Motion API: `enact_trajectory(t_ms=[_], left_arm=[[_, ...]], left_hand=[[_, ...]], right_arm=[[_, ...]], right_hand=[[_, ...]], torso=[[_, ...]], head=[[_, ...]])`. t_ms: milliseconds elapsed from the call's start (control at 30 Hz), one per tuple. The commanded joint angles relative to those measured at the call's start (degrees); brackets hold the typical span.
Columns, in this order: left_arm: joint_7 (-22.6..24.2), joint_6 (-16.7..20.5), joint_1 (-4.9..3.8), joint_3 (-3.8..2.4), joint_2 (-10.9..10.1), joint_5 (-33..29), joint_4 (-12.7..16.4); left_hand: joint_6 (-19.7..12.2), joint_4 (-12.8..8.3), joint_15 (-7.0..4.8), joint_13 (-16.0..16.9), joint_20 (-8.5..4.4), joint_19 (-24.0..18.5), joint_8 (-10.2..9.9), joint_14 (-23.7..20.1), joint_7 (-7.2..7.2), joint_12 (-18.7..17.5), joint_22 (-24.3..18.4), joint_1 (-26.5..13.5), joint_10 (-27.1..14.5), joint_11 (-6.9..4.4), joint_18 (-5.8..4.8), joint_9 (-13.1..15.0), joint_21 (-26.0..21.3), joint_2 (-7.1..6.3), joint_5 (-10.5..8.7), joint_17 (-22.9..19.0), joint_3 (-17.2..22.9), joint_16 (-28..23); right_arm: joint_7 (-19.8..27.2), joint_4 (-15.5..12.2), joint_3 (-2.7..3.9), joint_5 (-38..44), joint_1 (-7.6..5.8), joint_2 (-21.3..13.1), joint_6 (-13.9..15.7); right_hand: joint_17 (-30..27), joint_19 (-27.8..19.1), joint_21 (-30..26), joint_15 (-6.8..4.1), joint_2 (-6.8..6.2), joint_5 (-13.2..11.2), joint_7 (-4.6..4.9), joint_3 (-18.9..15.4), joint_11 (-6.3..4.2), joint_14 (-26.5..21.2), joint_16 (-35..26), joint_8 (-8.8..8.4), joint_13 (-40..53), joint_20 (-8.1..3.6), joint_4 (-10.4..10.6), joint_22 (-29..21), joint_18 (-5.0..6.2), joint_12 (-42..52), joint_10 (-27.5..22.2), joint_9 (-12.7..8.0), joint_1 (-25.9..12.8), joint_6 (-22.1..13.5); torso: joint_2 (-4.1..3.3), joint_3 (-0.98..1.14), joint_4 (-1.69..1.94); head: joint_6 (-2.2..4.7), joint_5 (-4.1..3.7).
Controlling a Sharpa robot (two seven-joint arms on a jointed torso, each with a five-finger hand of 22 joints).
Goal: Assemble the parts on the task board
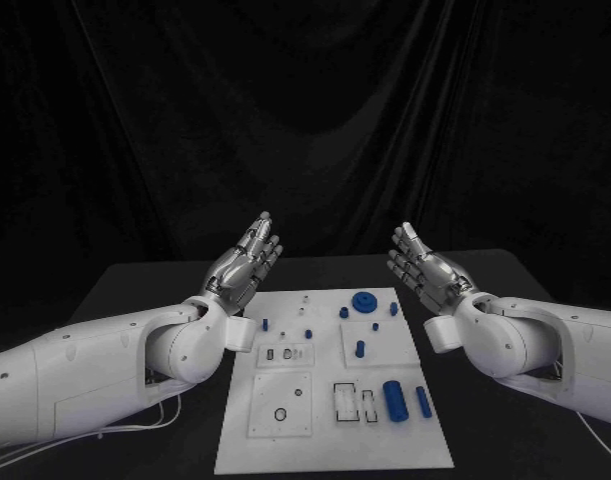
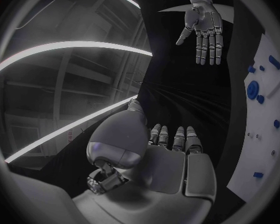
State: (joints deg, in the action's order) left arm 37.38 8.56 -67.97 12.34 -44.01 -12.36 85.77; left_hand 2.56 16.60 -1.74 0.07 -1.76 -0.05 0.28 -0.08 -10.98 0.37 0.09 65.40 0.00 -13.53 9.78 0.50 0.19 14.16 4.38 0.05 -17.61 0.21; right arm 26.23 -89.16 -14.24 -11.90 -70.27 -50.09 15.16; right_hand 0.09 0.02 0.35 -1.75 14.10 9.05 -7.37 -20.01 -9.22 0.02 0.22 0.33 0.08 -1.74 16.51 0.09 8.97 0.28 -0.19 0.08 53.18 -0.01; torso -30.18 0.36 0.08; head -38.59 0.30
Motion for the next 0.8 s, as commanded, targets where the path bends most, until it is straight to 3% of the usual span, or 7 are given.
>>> enact_trajectory(t_ms=[33, 400, 567, 633, 667, 733, 800], left_arm=[[4.4, -3.6, -0.15, -0.07, 0.2, -0.4, 0.0], [5.7, -1.7, -0.14, -0.06, -0.6, 6.0, -0.1], [6.8, 0.9, -0.13, -0.06, -1.1, 11.7, -0.5], [7.3, 2.1, -0.14, -0.06, -1.4, 14.7, -0.7], [7.5, 2.7, -0.14, -0.06, -1.5, 16.0, -0.7], [8.1, 3.9, -0.15, -0.06, -2.1, 18.8, -0.5], [8.6, 5.1, -0.16, -0.06, -2.8, 21.5, -0.1]], left_hand=[[-0.3, 0.1, -8.28, -0.1, -2.86, 0.0, 0.2, 0.1, -0.76, -0.4, -0.1, 0.2, 0.0, -0.69, -0.34, 0.0, -0.2, -0.27, -0.09, -0.1, -0.3, -0.2], [-0.6, 0.0, -8.31, -0.1, -2.49, 0.0, 0.1, 0.1, -1.58, -0.4, -0.1, 0.5, 0.0, -0.74, -0.32, -0.1, -0.2, -0.37, -0.25, -0.1, -0.3, -0.2], [-0.3, -0.1, -8.25, -0.1, -1.67, 0.0, 0.2, 0.1, -1.27, -0.4, -0.1, 1.3, 0.0, -0.28, 0.04, 0.0, -0.2, -0.34, 0.39, -0.1, -0.1, -0.2], [-0.2, -0.1, -8.15, -0.1, -1.01, 0.0, 0.2, 0.1, -1.08, -0.4, -0.1, 2.1, 0.0, -0.07, 0.25, 0.0, -0.2, -0.4, 1.24, -0.1, 0.0, -0.2], [-0.1, -0.1, -8.11, -0.1, -0.73, 0.0, 0.2, 0.1, -1.0, -0.4, -0.1, 2.3, 0.0, 0.02, 0.29, 0.0, -0.2, -0.39, 1.46, -0.1, 0.1, -0.2], [0.2, -0.1, -7.91, -0.1, -0.25, 0.0, 0.3, 0.1, -0.68, -0.4, -0.1, 2.8, 0.0, 0.26, 0.35, 0.1, -0.2, -0.41, 1.94, -0.1, 0.2, -0.2], [0.6, -0.1, -7.68, -0.1, 0.14, 0.0, 0.3, 0.1, -0.2, -0.4, -0.1, 4.0, 0.0, 0.78, 0.44, 0.1, -0.2, -0.52, 3.25, -0.1, 0.4, -0.2]], right_arm=[[-0.9, -0.4, 0.04, -1.6, -0.08, 0.2, -3.0], [-0.7, -0.6, 0.04, -0.1, -0.12, -0.5, -2.6], [-1.0, -0.5, 0.04, 6.2, -0.84, -1.0, -1.3], [-1.9, -0.3, 0.04, 10.9, -1.93, -1.3, -0.9], [-2.6, -0.3, 0.04, 13.0, -2.46, -1.5, -0.7], [-5.1, -0.3, 0.04, 18.6, -3.81, -2.1, -0.6], [-8.8, -0.5, 0.03, 25.5, -5.61, -2.7, -0.4]], right_hand=[[-0.1, 0.0, -0.3, -9.16, -0.14, 0.1, -0.25, -0.3, -0.38, 0.0, -0.2, -0.33, -0.1, -3.05, 0.0, -0.1, 1.01, -0.3, 0.2, -0.1, 0.5, 0.0], [-0.1, 0.0, -0.3, -7.94, -0.77, 0.4, 0.05, -0.1, 0.73, 0.0, -0.2, -0.33, -0.1, -1.82, 0.0, -0.1, 1.06, -0.3, 0.2, -0.1, 2.0, 0.0], [-0.1, 0.0, -0.3, -5.3, -1.85, 2.5, 1.44, 0.7, 3.41, 0.0, -0.2, -0.33, -0.1, 0.05, -0.3, -0.1, 0.43, -0.3, 0.2, -0.1, 5.3, 0.0], [-0.1, 0.0, -0.3, -2.75, -2.51, 4.4, 3.85, 1.4, 5.97, 0.0, -0.2, -0.32, -0.1, 2.02, -0.6, -0.1, -0.19, -0.3, 0.2, -0.1, 8.1, 0.0], [-0.1, 0.0, -0.3, -0.63, -3.18, 5.7, 4.11, 1.9, 7.88, 0.0, -0.2, -0.24, -0.1, 3.9, -0.4, -0.1, -0.48, -0.3, 0.2, 0.0, 10.0, 0.3], [-0.1, 0.0, -0.3, 0.86, -3.69, 7.6, 4.41, 2.6, 9.27, 0.0, -0.2, -0.02, -0.1, 5.96, -0.5, -0.1, -0.25, -0.3, 0.2, 0.2, 12.3, 1.0], [-0.1, 0.0, -0.3, 5.86, -4.09, 11.4, 4.62, 3.9, 12.19, 0.0, -0.2, 0.11, -0.1, 11.12, -1.7, -0.1, 0.24, -0.3, 0.2, 0.4, 16.7, 1.8]], torso=[[-0.06, 0.01, 0.01], [0.07, 0.01, -0.04], [0.13, 0.03, -0.1], [0.08, 0.01, -0.06], [0.04, -0.01, -0.06], [-0.08, -0.05, -0.08], [-0.08, -0.12, -0.15]], head=[[-0.53, 0.04], [-1.87, -0.05], [-3.01, 0.51], [-3.6, 0.56], [-4.14, 0.72], [-5.17, 1.17], [-6.12, 1.68]])
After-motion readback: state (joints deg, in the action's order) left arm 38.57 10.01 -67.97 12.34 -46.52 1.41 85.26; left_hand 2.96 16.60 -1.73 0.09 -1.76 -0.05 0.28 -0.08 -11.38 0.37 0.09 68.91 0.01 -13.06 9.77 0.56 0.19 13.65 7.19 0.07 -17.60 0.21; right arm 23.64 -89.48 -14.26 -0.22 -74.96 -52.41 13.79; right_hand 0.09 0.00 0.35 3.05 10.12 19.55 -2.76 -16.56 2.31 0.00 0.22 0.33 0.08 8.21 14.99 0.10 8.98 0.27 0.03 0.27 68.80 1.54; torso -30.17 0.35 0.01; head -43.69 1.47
